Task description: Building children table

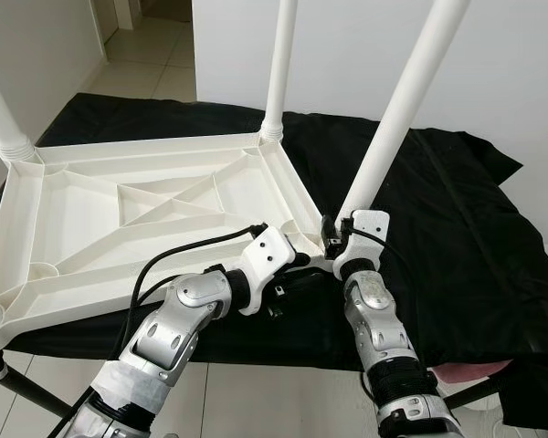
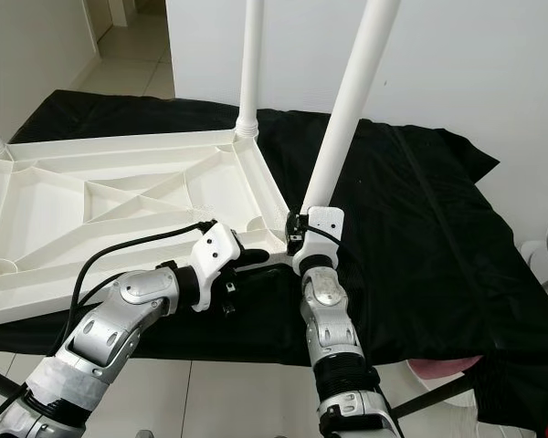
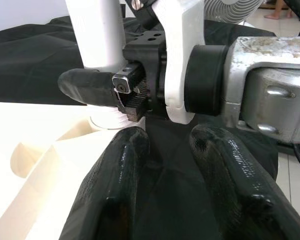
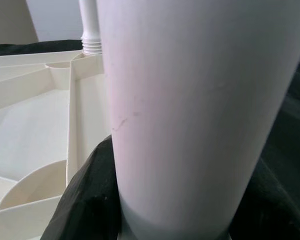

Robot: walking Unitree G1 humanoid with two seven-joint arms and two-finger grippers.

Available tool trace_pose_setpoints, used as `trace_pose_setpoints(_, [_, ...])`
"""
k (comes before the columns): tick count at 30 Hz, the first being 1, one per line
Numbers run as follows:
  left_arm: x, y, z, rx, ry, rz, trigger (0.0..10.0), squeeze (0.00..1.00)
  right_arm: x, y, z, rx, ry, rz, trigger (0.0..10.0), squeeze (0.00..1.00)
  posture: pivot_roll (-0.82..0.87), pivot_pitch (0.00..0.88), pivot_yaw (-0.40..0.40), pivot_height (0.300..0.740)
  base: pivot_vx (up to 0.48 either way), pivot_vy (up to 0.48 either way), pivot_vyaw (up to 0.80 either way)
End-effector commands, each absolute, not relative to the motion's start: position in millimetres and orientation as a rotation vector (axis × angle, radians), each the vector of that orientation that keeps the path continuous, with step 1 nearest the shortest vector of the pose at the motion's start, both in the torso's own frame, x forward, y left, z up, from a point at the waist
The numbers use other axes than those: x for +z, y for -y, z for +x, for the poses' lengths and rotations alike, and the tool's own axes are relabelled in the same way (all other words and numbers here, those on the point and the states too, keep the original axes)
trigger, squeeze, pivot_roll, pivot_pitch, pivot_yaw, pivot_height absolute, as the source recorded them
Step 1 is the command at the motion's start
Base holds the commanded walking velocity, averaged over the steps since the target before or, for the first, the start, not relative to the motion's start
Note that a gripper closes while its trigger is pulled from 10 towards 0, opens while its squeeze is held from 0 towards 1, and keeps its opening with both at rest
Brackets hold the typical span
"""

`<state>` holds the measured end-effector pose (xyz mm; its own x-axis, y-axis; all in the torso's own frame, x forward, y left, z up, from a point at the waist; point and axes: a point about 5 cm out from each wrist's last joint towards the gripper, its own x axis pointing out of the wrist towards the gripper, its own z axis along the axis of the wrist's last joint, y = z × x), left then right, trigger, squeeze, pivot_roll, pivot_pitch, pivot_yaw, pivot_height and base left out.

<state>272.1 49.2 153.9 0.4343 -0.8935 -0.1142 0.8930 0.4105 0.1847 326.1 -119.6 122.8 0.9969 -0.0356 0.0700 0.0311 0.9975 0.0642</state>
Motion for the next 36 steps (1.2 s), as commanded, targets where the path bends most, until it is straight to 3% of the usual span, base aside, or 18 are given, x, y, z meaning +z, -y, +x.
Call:
trace_pose_setpoints(1, [154,-47,273,-1.132,0.006,0.226,10.0,0.00,106,125,320,-0.072,-0.007,0.034,10.0,0.00,0.02,0.000,-0.085,0.740,0.000,0.000,0.00])
trace_pose_setpoints(8, [155,-48,274,-1.134,0.007,0.232,10.0,0.00,111,124,319,-0.061,0.001,0.040,10.0,0.00,0.02,0.000,-0.082,0.740,0.000,0.000,0.00])
trace_pose_setpoints(9, [155,-48,274,-1.133,0.007,0.233,10.0,0.00,113,124,319,-0.068,0.005,0.045,10.0,0.98,0.02,0.000,-0.082,0.740,0.000,0.000,0.00])
trace_pose_setpoints(10, [155,-49,274,-1.133,0.006,0.233,10.0,0.00,114,125,319,-0.070,0.006,0.045,10.0,1.00,0.02,0.000,-0.082,0.740,0.000,0.000,0.00])
trace_pose_setpoints(18, [155,-49,274,-1.132,0.006,0.232,10.0,0.00,116,131,322,-0.002,0.005,0.022,10.0,1.00,0.02,0.000,-0.082,0.740,0.000,0.000,0.00])
trace_pose_setpoints(19, [155,-49,274,-1.132,0.006,0.231,10.0,0.00,115,130,322,0.054,-0.006,0.028,10.0,0.00,0.02,0.000,-0.082,0.740,0.000,0.000,0.00])
trace_pose_setpoints(25, [154,-47,272,-1.138,0.005,0.229,10.0,0.00,112,132,324,0.292,-0.033,-0.015,10.0,0.00,0.02,0.000,-0.079,0.740,0.000,0.000,0.00])
trace_pose_setpoints(31, [150,-46,270,-1.149,-0.006,0.231,10.0,0.00,115,140,330,0.400,-0.030,-0.075,10.0,0.00,0.02,0.000,-0.080,0.740,0.000,0.000,0.00])
trace_pose_setpoints(36, [148,-45,268,-1.158,-0.010,0.233,10.0,0.00,134,151,341,0.516,0.069,-0.116,10.0,0.00,0.03,0.000,-0.085,0.740,0.000,0.000,0.00])
